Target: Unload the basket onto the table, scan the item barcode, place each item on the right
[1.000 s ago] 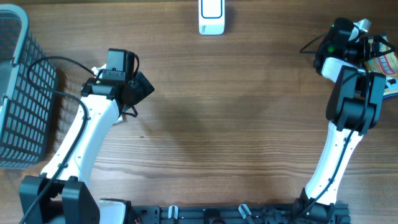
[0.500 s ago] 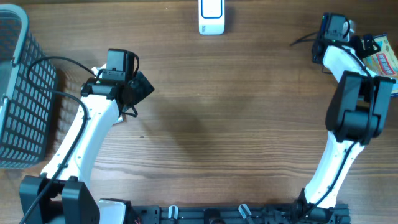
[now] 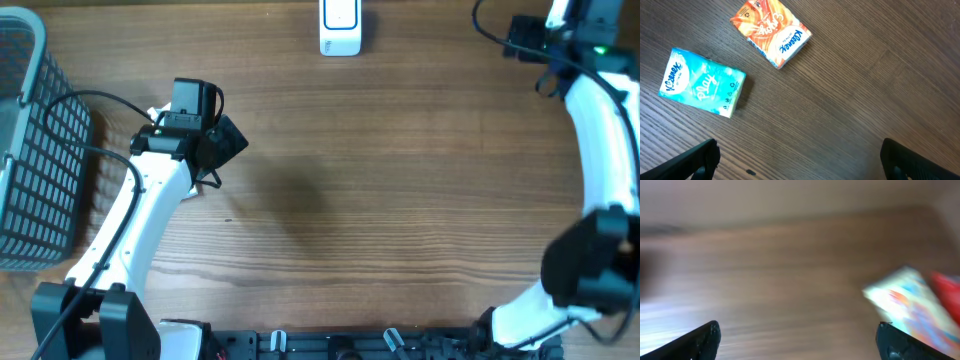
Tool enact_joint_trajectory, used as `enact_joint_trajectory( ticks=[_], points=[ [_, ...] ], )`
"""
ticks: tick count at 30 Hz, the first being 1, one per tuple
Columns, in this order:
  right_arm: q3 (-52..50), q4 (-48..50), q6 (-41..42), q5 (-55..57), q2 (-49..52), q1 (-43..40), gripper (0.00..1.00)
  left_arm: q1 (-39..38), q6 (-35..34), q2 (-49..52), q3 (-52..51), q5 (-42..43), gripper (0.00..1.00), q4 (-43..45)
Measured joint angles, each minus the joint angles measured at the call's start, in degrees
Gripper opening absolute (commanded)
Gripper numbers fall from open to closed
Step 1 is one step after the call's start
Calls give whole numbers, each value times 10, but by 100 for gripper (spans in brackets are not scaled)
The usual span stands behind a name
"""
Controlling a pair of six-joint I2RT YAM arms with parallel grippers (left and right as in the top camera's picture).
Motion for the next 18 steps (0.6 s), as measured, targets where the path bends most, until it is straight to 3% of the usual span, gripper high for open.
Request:
enact_joint_trajectory(
  ticks=[3,6,14,18],
  points=[
    [0,-5,43,-104,-51,0,100,0,0,0,0,0,100,0],
    [0,-18,62,-137,-83,0,100,0,0,0,0,0,100,0],
    [0,-103,79,-118,-102,0,100,0,0,0,0,1,100,24],
    [0,-115,81,-111,-102,0,100,0,0,0,0,44,100,36]
  ],
)
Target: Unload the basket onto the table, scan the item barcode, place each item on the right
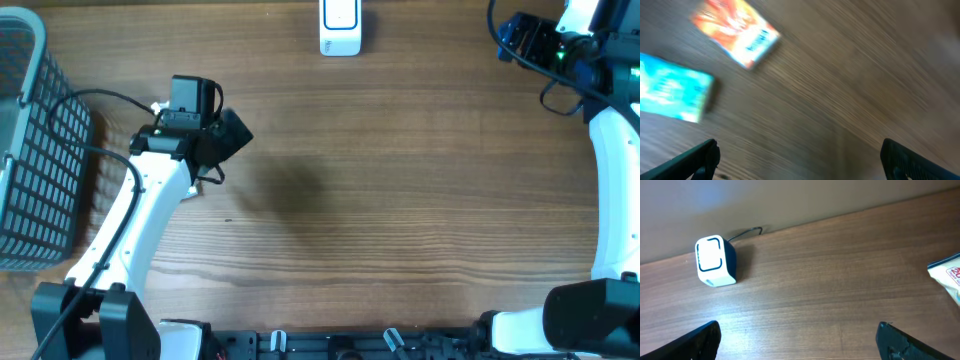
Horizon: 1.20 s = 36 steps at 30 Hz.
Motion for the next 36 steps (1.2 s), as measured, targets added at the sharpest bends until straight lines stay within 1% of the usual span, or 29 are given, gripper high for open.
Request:
enact_joint_trajectory(
  ticks=[1,2,5,10,13,15,20,28,32,36],
  points=[
    [0,0,0,0,0,0,100,0,0,0,0,32,100,5],
    [0,0,0,1,0,0,100,0,0,0,0,46,100,5],
    [0,-1,0,2,0,0,100,-1,0,0,0,44,100,-14],
    [0,-2,0,4,0,0,100,3,0,1,0,-57,100,-33],
    [0,-2,0,4,0,0,100,16,0,2,0,-115,100,-12],
    [0,-2,0,4,0,0,100,27,-2,6,0,-134,100,4],
    [0,-2,0,4,0,0,100,48,-32,36,0,-129,100,42],
    [0,-2,0,4,0,0,100,51,-78,129,0,-98,99,143],
    [0,-2,0,4,0,0,100,51,-85,167,0,-103,95,180],
    [0,-2,0,4,0,0,100,60,-87,186,0,-110,89,195]
  ],
)
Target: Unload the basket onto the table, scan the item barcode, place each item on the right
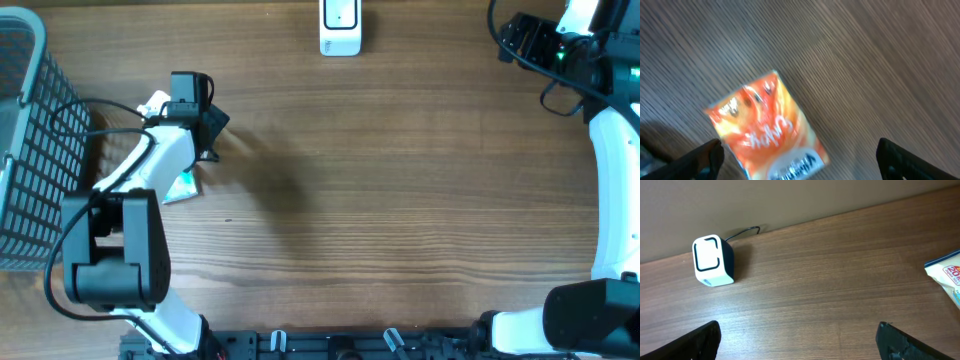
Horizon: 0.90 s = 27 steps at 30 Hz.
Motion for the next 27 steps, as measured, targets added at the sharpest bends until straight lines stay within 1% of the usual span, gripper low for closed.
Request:
enact_joint_trajectory(
  ticks=[3,9,11,15,17,18,23,27],
  points=[
    [0,0,0,0,0,0,100,13,-3,0,0,-2,85,2],
    [0,0,0,0,0,0,100,19,-9,0,0,3,66,19],
    [0,0,0,0,0,0,100,19,-8,0,0,6,64,29],
    [0,0,0,0,0,0,100,19,-7,2,0,10,65,37],
    [0,0,0,0,0,0,100,19,-8,6,0,10,72,40],
    [0,0,0,0,0,0,100,19,-7,10,0,10,73,41],
    [0,0,0,0,0,0,100,19,-7,28,2,9,72,45],
    [0,0,0,0,0,0,100,19,-7,30,3,9,66,45]
  ],
)
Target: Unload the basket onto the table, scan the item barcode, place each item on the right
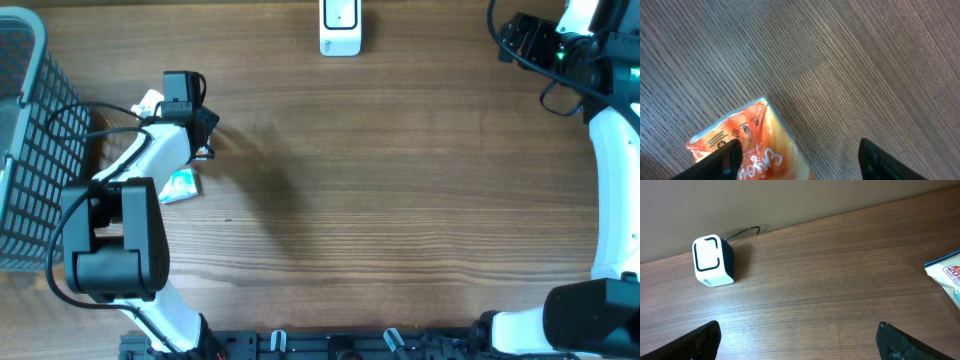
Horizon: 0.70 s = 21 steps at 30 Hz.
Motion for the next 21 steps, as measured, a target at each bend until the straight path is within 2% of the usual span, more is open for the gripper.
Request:
enact_joint_trajectory(
  ticks=[4,8,11,15,21],
  points=[
    [0,0,0,0,0,0,100,0,9,1,0,-1,63,-2],
    [0,0,0,0,0,0,100,5,83,1,1,51,60,1],
    [0,0,0,0,0,0,100,6,169,1,6,146,60,2],
    [0,0,0,0,0,0,100,-1,240,1,7,260,56,-2],
    [0,0,0,0,0,0,100,-49,325,1,8,359,66,-41]
  ],
)
